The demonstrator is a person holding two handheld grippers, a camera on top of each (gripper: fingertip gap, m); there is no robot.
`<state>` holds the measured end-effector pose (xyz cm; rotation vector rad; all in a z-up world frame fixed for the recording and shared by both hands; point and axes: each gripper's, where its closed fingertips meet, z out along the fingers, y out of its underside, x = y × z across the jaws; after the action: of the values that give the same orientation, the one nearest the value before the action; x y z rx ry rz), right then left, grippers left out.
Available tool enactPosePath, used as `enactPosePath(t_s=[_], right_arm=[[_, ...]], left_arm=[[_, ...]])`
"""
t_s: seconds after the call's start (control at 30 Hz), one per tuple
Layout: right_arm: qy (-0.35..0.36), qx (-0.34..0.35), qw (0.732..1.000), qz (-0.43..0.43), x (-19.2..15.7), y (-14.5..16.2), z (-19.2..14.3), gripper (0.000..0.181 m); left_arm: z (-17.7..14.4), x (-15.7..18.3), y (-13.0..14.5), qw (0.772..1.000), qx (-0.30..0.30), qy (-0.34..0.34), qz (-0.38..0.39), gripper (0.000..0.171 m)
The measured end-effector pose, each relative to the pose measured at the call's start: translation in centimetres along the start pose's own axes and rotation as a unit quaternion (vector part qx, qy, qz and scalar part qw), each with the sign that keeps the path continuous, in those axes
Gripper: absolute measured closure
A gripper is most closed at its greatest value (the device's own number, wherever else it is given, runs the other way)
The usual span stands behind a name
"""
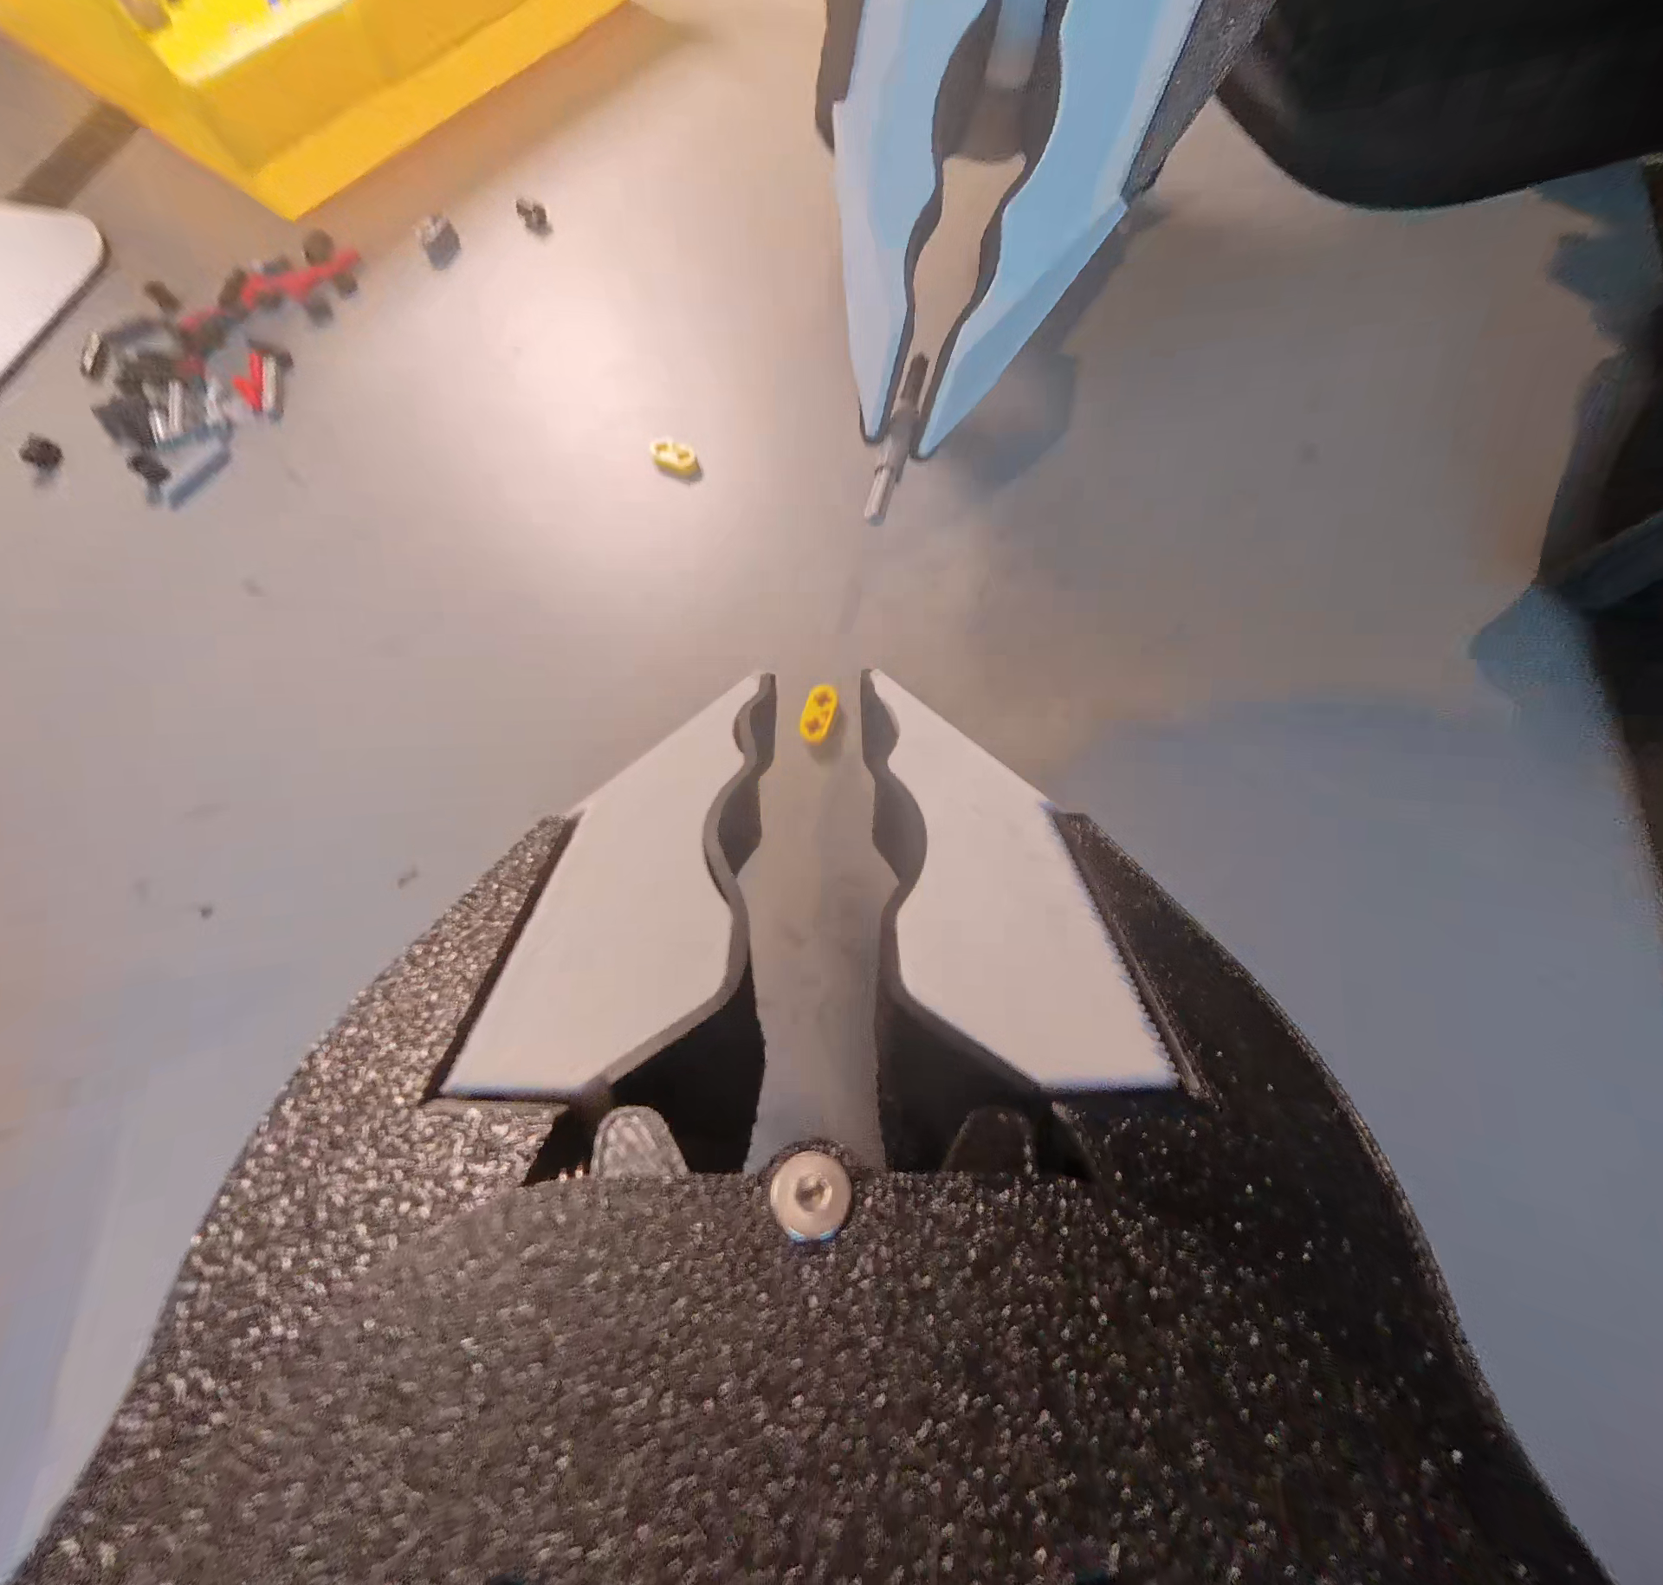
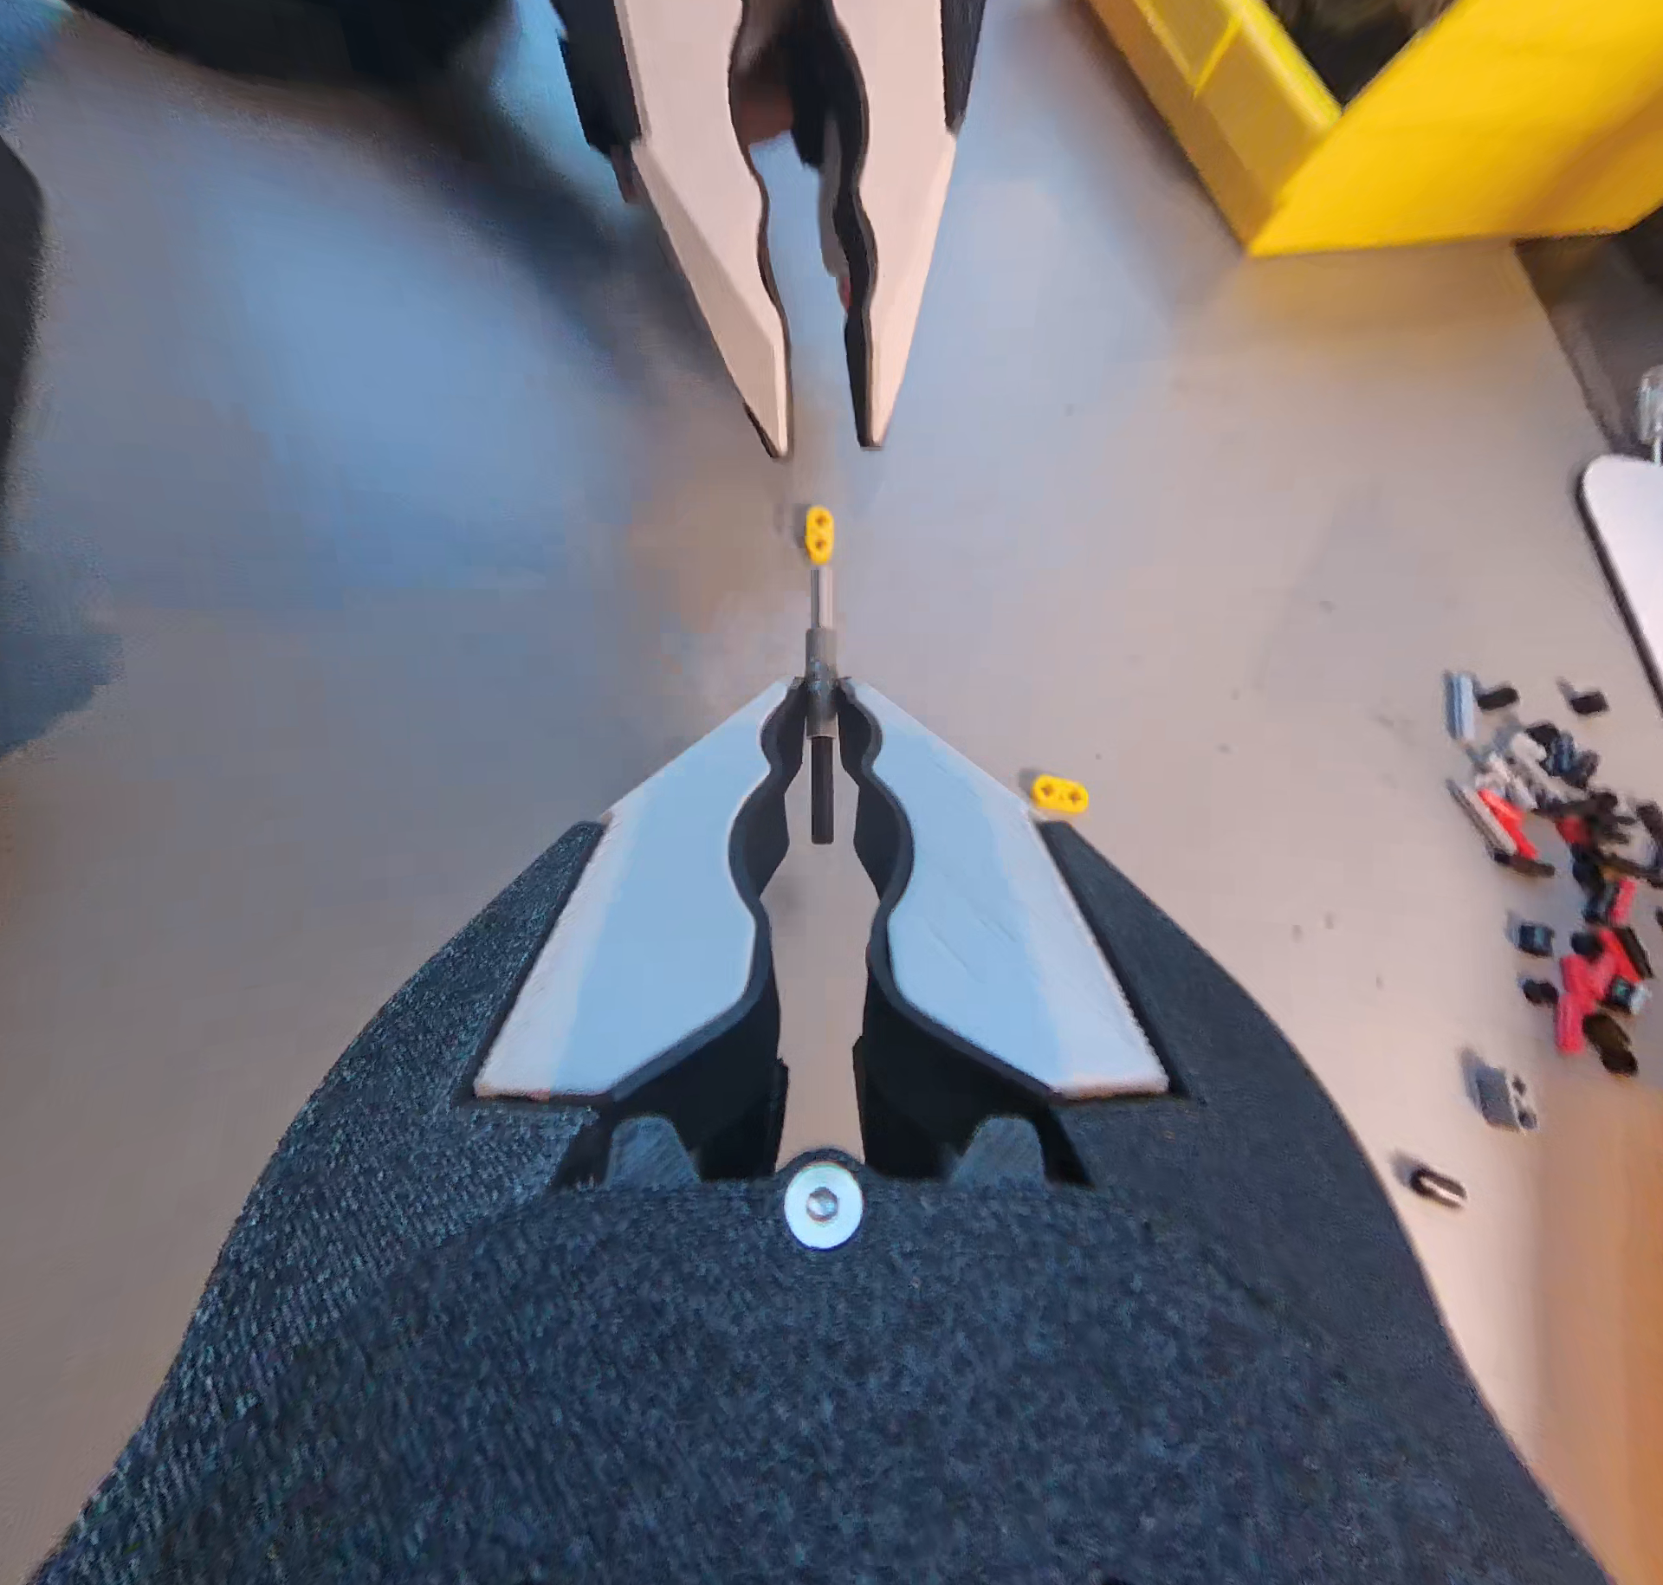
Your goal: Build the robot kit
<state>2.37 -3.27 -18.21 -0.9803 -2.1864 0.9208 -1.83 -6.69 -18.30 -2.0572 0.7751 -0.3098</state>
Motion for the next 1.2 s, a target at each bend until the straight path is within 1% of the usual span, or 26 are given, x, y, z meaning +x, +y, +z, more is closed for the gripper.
enactPosePath(t_s=[0.1, 0.2, 0.27, 0.3, 0.37, 0.67, 0.77, 0.8, 0.9, 1.03, 1.13, 1.2], right_arm=[[0.000, -0.044, 0.999, -0.009, -0.2, 1.6, 0.6, 0.175], [-0.008, -0.065, 0.998, -0.020, -0.7, 2.0, 1.1, 0.175], [-0.008, -0.081, 0.996, -0.026, -0.8, 2.4, 1.3, 0.175], [-0.008, -0.082, 0.996, -0.027, -0.8, 2.4, 1.3, 0.175], [-0.013, -0.082, 0.996, -0.020, -0.9, 2.4, 1.4, 0.175], [-0.023, -0.079, 0.997, -0.002, -0.8, 2.4, 1.5, 0.173], [-0.030, -0.072, 0.997, 0.011, -0.9, 2.3, 1.3, 0.162], [-0.029, -0.063, 0.997, 0.017, -0.7, 2.1, 1.2, 0.162], [-0.017, -0.009, 1.000, 0.022, -0.3, 0.2, 0.7, 0.162], [-0.018, 0.061, 0.997, 0.035, -0.8, -2.7, 0.8, 0.162], [-0.004, 0.092, 0.995, 0.027, -0.8, -3.9, 0.9, 0.167], [0.007, 0.105, 0.994, 0.024, -0.5, -4.5, 0.8, 0.172]], left_arm=[[0.2, -0.4, 1.9, 0.999, -0.035, 0.005, -0.022, 0.155], [1.0, -0.3, 2.5, 0.998, -0.055, 0.010, -0.020, 0.155], [1.4, -0.1, 2.7, 0.998, -0.063, 0.014, -0.014, 0.159], [1.4, 0.0, 2.7, 0.998, -0.065, 0.014, -0.012, 0.164], [1.6, -0.1, 2.7, 0.998, -0.067, 0.010, -0.010, 0.167], [1.8, 0.5, 2.3, 0.998, -0.065, 0.015, 0.003, 0.168], [1.7, 0.6, 1.9, 0.998, -0.053, 0.016, 0.002, 0.168], [1.6, 0.7, 1.7, 0.999, -0.048, 0.017, 0.001, 0.168], [1.3, 1.0, 0.7, 1.000, -0.017, 0.022, 0.002, 0.168], [0.5, 1.5, -2.1, 0.998, 0.060, 0.030, 0.002, 0.168], [-0.1, 1.6, -3.6, 0.994, 0.103, 0.029, -0.005, 0.168], [-0.3, 1.6, -4.2, 0.993, 0.118, 0.028, -0.009, 0.168]])
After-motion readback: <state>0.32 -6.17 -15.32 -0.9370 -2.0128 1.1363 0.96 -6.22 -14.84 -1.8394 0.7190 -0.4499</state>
